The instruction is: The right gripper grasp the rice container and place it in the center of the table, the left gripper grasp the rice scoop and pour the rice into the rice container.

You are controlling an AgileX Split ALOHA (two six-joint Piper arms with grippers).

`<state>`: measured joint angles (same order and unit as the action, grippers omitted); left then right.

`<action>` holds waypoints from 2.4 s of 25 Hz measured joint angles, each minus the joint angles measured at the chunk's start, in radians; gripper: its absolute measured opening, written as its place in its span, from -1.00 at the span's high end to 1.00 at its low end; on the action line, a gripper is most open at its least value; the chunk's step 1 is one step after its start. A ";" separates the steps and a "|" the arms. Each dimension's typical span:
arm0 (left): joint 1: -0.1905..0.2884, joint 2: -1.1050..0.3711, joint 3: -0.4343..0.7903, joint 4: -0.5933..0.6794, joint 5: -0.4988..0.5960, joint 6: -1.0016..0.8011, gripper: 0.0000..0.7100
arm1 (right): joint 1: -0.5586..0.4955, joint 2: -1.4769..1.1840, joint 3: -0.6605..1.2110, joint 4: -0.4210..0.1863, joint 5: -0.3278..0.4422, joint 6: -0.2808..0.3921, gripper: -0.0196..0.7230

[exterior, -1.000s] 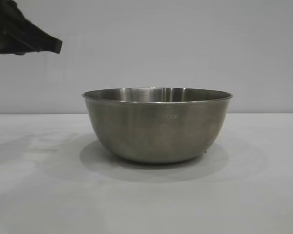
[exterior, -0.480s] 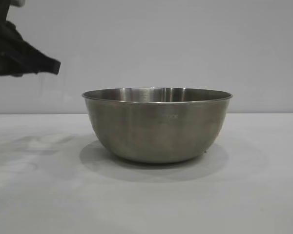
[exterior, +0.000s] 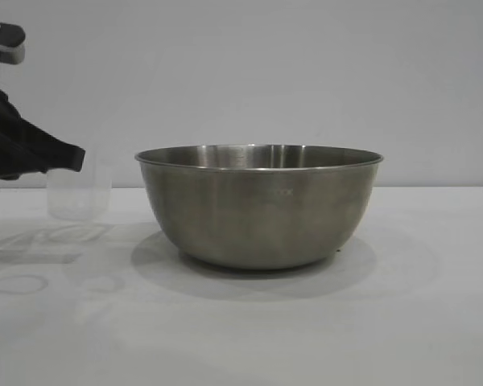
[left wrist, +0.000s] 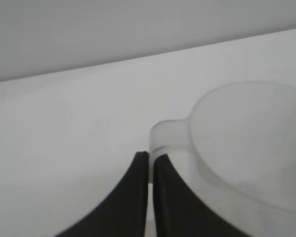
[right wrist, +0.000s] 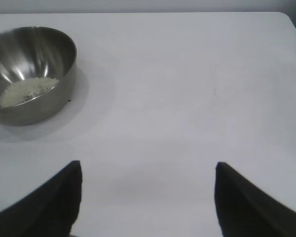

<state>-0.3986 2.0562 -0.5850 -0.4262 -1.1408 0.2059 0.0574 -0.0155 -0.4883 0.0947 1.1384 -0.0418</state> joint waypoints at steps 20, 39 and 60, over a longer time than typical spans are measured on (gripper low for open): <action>0.000 0.058 0.000 0.029 -0.014 -0.067 0.69 | 0.000 0.000 0.000 0.000 0.000 0.000 -0.34; 0.000 0.064 0.122 0.047 -0.012 -0.085 0.49 | 0.000 0.000 0.000 0.000 0.000 0.000 -0.34; 0.000 -0.306 0.306 0.213 -0.008 -0.087 0.34 | 0.000 0.000 0.000 0.000 0.000 0.000 -0.34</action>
<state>-0.3986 1.7504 -0.2793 -0.2136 -1.1487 0.1188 0.0574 -0.0155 -0.4883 0.0947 1.1384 -0.0418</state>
